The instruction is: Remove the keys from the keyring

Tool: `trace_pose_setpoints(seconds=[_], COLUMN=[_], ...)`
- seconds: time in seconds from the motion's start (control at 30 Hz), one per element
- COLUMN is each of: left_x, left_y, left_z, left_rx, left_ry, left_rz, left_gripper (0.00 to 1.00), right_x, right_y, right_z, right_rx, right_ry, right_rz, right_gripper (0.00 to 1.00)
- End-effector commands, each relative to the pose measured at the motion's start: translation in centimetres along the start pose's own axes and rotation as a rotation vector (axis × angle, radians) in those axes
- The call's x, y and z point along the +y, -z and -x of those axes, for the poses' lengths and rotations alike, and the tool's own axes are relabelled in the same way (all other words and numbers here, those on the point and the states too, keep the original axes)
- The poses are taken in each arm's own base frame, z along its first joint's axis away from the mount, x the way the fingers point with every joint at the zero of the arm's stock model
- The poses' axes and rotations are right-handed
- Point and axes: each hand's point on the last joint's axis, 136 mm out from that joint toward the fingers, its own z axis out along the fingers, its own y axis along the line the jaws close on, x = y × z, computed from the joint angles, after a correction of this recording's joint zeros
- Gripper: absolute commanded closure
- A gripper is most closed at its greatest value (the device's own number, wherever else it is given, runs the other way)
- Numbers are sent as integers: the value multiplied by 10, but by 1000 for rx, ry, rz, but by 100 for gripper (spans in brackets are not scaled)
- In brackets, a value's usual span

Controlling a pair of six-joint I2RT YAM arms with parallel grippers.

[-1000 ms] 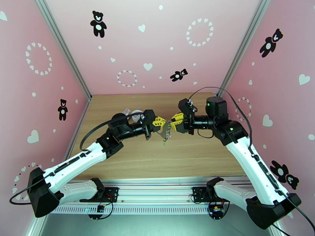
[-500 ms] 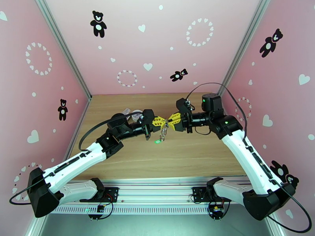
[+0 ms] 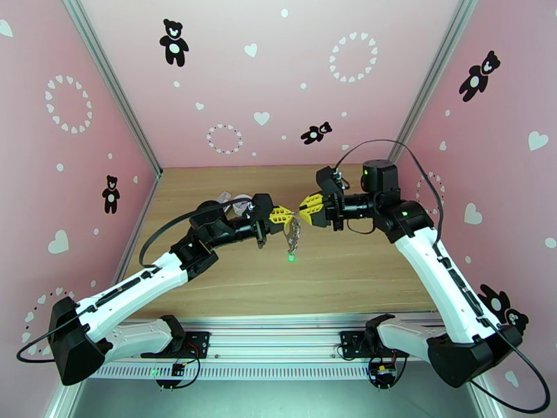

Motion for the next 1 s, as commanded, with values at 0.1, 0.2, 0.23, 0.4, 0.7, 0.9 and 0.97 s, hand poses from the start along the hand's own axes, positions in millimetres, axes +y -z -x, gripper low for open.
trace_pose_setpoints(seconds=[0.1,0.2,0.23,0.4,0.7,0.9,0.97], left_x=[6,7,7,10,11,11,11], left_y=[-1,-1,-2,-2,-4,-6,-6], left_z=[24,25,25,28,27,31,32], left_rx=[-66,-72,-74,-88,-98,-120,-126], left_ry=[-19,-20,-21,-17,-1,14,16], left_rz=[6,12,12,23,22,15,13], left_gripper=[100,100,100,100,100,100,100], right_x=[5,6,6,7,6,6,6], right_y=[-2,-3,-4,-6,-11,-14,-14], right_z=[4,4,4,1,6,6,7], right_rx=[-10,-12,-11,-4,-13,-10,-10], right_ry=[-23,-28,-33,-41,-28,-27,-24], right_rz=[54,65,70,80,89,93,90], right_gripper=[84,86,86,87,93,91,88])
